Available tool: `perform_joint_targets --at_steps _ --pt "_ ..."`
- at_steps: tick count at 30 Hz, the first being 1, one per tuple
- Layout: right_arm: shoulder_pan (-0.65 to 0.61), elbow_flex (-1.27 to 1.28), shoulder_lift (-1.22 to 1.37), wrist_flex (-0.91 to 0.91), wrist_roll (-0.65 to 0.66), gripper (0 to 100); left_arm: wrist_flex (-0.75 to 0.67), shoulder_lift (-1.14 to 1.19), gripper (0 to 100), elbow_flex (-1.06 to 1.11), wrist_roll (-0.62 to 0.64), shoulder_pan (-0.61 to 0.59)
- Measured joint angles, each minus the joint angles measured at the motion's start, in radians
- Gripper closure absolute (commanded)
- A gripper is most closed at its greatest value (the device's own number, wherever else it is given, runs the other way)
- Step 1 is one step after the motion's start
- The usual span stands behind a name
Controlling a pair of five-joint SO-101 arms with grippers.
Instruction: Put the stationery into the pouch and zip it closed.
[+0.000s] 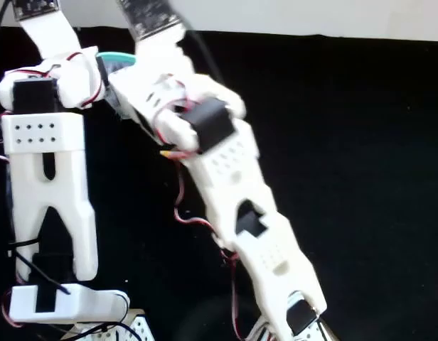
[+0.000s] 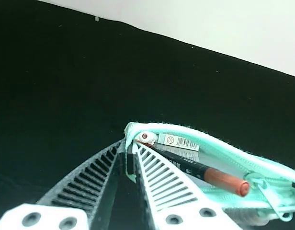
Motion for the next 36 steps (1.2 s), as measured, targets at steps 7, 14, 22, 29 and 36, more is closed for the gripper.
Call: perform_joint_targets --at_steps 7,14,22,29,36 --pt "0.038 0.0 -0.189 0.04 0.0 83.7 0.0 0.0 99 0.0 0.0 -0.002" --pt "0.054 0.0 -0.227 0.244 0.137 83.7 0.0 0.0 99 0.0 0.0 -0.002" --pt "0.121 0.0 -0.227 0.258 0.181 83.7 0.0 0.0 99 0.0 0.0 -0.002" --pt "0.124 0.025 -0.229 0.258 0.196 84.0 0.0 0.0 99 0.0 0.0 -0.002" --pt "0.094 0.166 -0.227 0.259 0.316 84.0 0.0 0.0 99 0.0 0.0 -0.002"
